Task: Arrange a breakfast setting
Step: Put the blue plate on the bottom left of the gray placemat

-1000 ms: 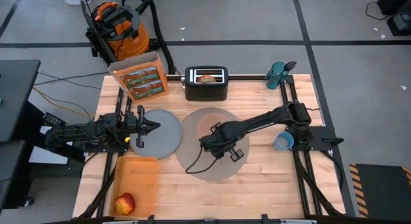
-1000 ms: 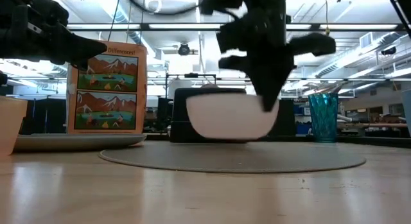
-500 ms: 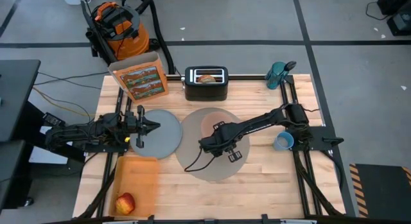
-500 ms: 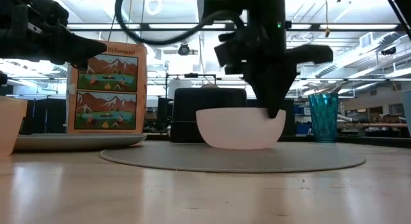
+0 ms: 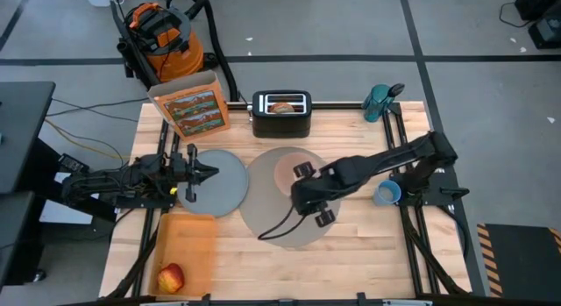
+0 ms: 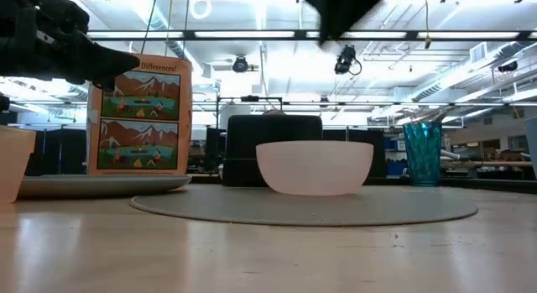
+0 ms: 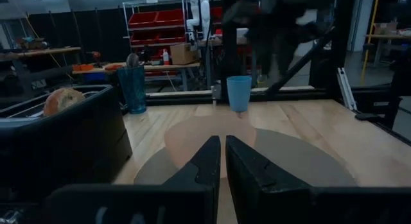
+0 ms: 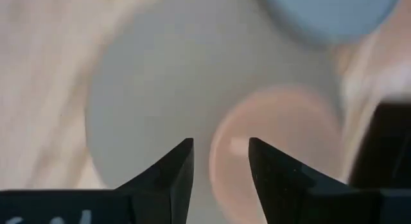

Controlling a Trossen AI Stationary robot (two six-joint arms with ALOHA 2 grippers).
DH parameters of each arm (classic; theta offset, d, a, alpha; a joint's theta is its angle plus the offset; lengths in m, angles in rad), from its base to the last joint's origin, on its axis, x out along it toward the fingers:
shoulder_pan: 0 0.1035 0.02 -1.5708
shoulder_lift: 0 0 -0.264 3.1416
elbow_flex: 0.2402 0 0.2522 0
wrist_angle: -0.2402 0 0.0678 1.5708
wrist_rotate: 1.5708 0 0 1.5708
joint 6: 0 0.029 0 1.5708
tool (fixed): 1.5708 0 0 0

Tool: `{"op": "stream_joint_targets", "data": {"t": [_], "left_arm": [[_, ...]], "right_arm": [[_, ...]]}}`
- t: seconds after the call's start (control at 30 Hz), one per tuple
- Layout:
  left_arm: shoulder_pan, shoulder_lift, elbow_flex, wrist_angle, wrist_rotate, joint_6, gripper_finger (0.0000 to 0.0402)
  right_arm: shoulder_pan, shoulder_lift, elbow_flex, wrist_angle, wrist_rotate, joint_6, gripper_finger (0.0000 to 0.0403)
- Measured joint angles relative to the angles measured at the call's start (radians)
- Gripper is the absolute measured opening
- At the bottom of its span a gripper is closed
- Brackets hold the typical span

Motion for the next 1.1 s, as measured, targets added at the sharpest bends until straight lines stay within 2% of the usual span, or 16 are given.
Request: {"op": "stream_joint_targets", "data": {"t": [0.13,0.17,0.33,0.47,0.67,0.77,0.83,0.97,1.1], "left_arm": [[-0.006,0.0,0.0,0.098,0.011,-0.449,0.0032],[-0.006,0.0,0.0,0.121,0.006,-0.516,0.0032],[-0.006,0.0,0.0,0.243,-0.027,-0.691,0.0032],[-0.006,0.0,0.0,0.323,-0.027,-0.79,0.0032],[-0.006,0.0,0.0,0.45,-0.028,-0.701,0.0032],[-0.005,0.0,0.001,0.444,-0.085,-0.746,0.0032],[-0.016,0.015,0.017,0.429,-0.087,-0.746,0.0031],[-0.086,0.146,0.112,0.445,-0.098,-0.698,0.0014],[-0.187,0.386,0.269,0.392,-0.154,-0.63,0.0007]], "right_arm": [[0.003,-0.012,0.0,0.226,0.0,-0.059,0.0157],[0.002,-0.002,0.001,0.284,0.0,-0.068,0.0157],[-0.007,0.081,0.001,0.435,0.009,-0.035,0.0157],[0.007,0.116,0.0,0.457,0.033,0.049,0.0156],[0.065,0.075,0.0,0.405,0.063,0.263,0.0156],[0.094,0.029,0.0,0.35,0.078,0.329,0.0156],[0.109,0.002,0.0,0.301,0.107,0.363,0.0156],[0.116,-0.048,0.0,0.165,0.134,0.396,0.0156],[0.094,-0.082,0.0,-0.003,0.111,0.384,0.0156]]}}
